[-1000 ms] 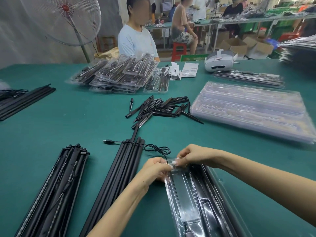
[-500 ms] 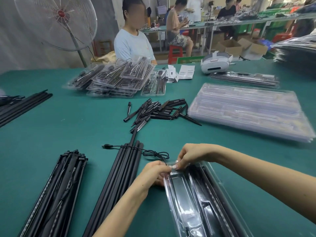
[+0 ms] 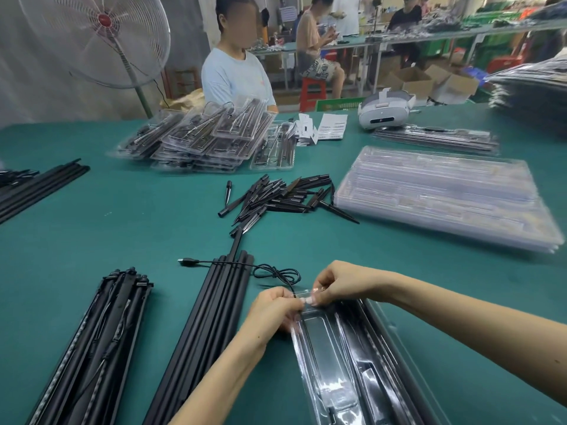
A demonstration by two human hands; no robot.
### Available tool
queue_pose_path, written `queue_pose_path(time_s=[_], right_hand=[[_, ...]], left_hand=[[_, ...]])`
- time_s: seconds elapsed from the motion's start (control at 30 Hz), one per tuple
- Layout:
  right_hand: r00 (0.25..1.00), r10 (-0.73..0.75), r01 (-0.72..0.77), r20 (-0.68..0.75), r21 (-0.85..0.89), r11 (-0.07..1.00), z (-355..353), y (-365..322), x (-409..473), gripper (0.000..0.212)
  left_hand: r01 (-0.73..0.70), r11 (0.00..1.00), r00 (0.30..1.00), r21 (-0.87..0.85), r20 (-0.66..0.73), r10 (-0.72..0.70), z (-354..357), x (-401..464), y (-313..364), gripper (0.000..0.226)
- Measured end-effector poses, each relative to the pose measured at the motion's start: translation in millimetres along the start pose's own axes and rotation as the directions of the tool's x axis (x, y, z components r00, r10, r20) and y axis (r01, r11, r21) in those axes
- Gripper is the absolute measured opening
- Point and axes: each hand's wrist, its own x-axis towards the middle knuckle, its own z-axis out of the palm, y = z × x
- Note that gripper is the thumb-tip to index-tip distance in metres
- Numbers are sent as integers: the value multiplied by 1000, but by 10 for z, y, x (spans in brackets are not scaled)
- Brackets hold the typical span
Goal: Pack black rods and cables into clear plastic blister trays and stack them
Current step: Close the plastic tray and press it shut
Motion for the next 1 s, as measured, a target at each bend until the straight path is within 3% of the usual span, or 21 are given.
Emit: queue_pose_path(time_s=[0.2,0.47,0.6,0.67,0.77,0.83,1.0], right_hand=[[1000,16,-16,0,-15,1000,-23,-23,-19,10],[984,121,-149,-133,-226,963,122,-84,52,5],[995,23,-32,-97,-91,995,70,-24,-31,12],[971,-85,78,-222,-37,996,-1,60,-143,12],[776,-105,179,-622,58,982,-84,281,-469,24],[698,21,132,-716,158,979,10,485,-796,20],[821,257,-33,-510,408,913,510,878,-1621,20]], left_hand=[[32,999,994,-13,102,-30,-63,-17,50,19],[20,999,999,25,39,-21,-17,-46,30,30],[4,1000,999,17,53,-5,-40,-76,32,23],[-11,1000,997,-8,79,11,-57,-101,22,16],[-36,999,997,0,64,36,-45,-170,8,25],[-49,999,999,9,15,49,-15,-226,6,32],[-32,995,999,-97,37,35,115,-317,31,32]])
